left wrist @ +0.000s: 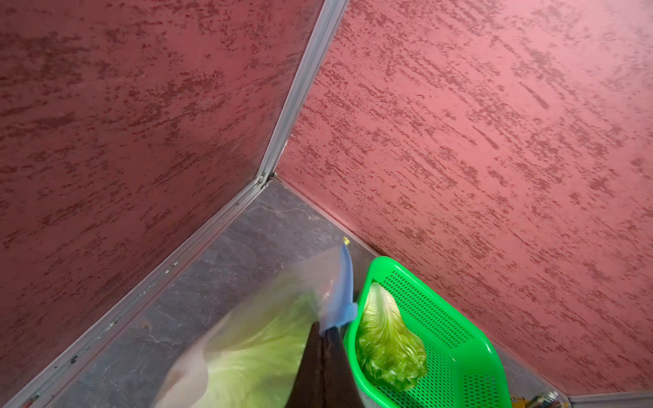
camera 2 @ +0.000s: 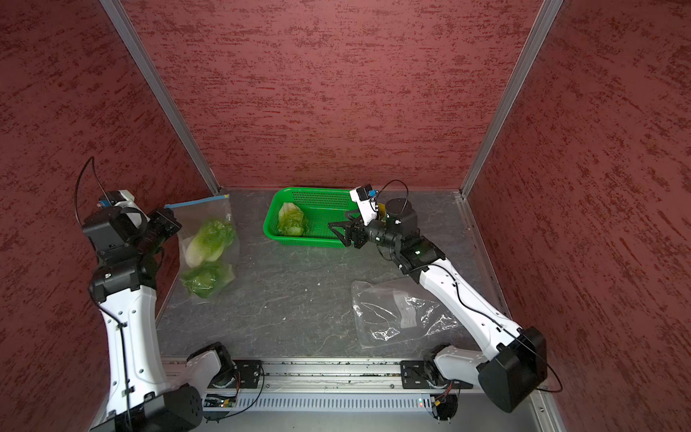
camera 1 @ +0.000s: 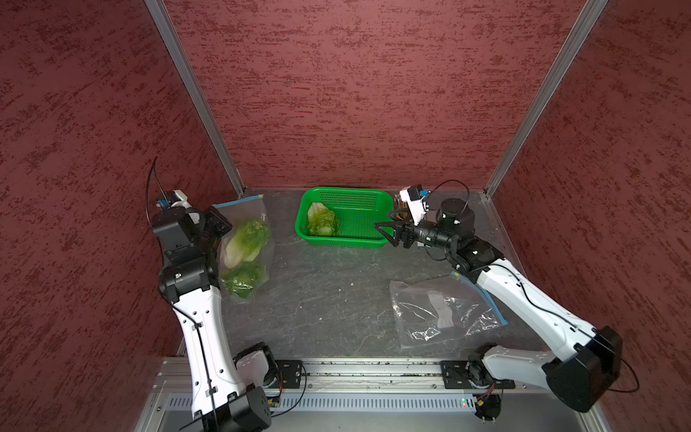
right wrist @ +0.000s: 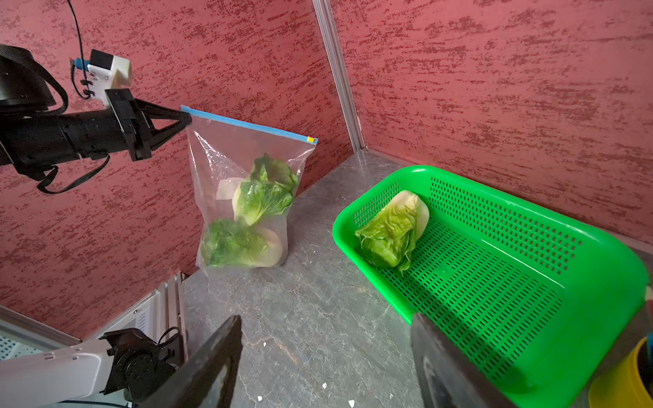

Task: Put the chinese cabbages into a zipper bag and zip it
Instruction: Place the zipper food storage bag at the center of the board.

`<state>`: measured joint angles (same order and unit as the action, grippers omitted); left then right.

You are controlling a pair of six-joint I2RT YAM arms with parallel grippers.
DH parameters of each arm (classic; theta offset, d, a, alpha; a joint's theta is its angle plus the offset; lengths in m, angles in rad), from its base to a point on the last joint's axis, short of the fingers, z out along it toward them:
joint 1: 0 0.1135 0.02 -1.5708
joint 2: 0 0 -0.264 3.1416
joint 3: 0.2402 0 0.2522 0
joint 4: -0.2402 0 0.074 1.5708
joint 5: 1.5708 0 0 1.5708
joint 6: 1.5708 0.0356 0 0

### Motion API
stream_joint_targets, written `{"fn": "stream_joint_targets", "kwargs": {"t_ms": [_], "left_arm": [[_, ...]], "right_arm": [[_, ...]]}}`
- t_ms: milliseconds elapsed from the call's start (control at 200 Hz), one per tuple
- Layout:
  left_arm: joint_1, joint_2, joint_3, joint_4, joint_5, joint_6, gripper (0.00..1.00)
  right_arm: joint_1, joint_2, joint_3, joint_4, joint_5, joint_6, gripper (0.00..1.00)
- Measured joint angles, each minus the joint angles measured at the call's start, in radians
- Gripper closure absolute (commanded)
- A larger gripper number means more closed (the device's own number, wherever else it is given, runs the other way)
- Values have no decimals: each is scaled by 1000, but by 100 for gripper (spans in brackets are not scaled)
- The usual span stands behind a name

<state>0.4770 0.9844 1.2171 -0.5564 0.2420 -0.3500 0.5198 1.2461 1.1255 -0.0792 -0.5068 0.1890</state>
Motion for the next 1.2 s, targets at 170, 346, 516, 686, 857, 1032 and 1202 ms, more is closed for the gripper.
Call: {"fn": "stream_joint_targets", "kwargs": {"t_ms": [170,346,516,686,857,1032,1202], "left_arm": [[-22,56,27,66,-11,7,100],[-204,135,-37,225,-76,46,100],[-301,329,-130,385,-83,29,100],[-359,510,-137,456,-90,-17,100],[-364,549,-135,510,-101,-74,100],[-339,613,-88,509,-136,-96,100],[-333,641,-78,490,-163,-91,54]], "right_arm": [[0,11,-19,30,8,18,21],[0,37,-26,46,16,36,21],[0,47,-26,44,29,40,21],[0,47,-26,40,48,39,20],[0,46,-36,39,64,40,20],[0,46,-44,38,72,40,20],[0,46,-46,44,81,43,20]]}}
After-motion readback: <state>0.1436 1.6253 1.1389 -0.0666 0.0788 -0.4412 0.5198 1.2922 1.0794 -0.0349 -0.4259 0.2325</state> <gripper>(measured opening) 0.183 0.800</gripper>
